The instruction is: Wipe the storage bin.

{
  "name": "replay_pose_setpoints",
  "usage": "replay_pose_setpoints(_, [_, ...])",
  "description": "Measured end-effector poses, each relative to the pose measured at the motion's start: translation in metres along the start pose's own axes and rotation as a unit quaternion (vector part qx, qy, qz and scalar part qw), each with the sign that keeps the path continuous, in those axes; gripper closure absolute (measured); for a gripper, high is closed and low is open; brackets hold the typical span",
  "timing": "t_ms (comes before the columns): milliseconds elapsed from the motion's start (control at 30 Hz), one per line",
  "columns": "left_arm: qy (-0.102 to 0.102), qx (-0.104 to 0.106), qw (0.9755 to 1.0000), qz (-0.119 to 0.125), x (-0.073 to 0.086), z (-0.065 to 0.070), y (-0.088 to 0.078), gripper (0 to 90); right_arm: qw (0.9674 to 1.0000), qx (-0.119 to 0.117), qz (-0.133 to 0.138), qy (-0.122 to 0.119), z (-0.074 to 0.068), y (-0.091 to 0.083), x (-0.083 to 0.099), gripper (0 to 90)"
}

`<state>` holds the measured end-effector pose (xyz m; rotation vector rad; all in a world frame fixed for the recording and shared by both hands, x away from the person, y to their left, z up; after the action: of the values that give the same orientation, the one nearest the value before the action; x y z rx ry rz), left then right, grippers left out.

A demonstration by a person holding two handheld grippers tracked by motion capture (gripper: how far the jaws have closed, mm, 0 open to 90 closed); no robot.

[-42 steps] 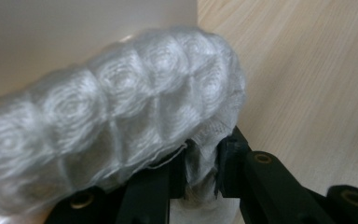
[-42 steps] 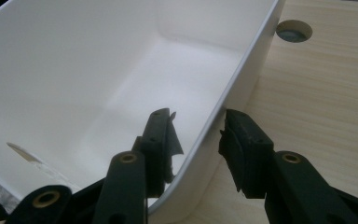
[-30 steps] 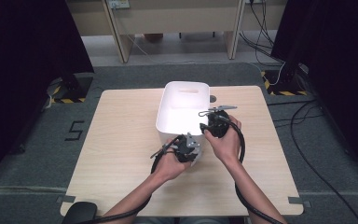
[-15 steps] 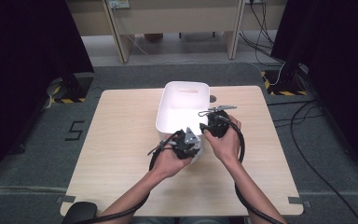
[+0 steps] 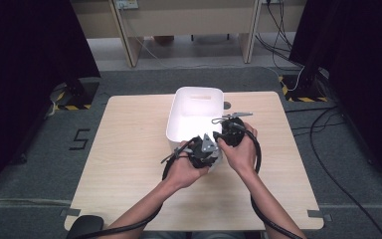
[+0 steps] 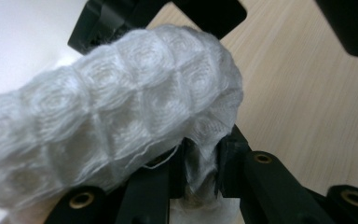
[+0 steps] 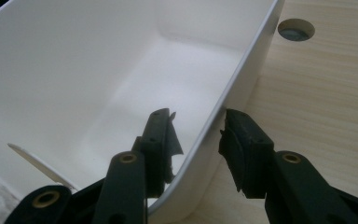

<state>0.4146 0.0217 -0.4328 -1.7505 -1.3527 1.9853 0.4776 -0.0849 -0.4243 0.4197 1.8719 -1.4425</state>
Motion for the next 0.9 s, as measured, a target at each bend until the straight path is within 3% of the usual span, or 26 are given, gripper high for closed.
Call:
replay_pose_setpoints(400, [0.007,-0.003,1.0000,-0.003,-0.003,0.000,0.006,76.8,1.0000,-0.001,-0.001,0.000,0.001,0.000,0.000,62.3])
replay_pose_setpoints(900, [0.012,-0.002,0.9998,-0.019,0.011,0.002,0.026,76.8,1.0000,-0.004,0.000,0.001,0.001,0.000,0.000,61.7])
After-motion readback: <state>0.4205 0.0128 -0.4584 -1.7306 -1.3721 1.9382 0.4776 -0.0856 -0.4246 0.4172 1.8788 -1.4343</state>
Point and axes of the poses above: each handheld gripper's, and its own axes: y roughly forward along the jaws, x roughly out of its underside, z roughly to its right, the point moved 4 cm from there along y, roughly forward along the jaws, and after that the axes turned 3 degrees about x, right-handed, at the moved point
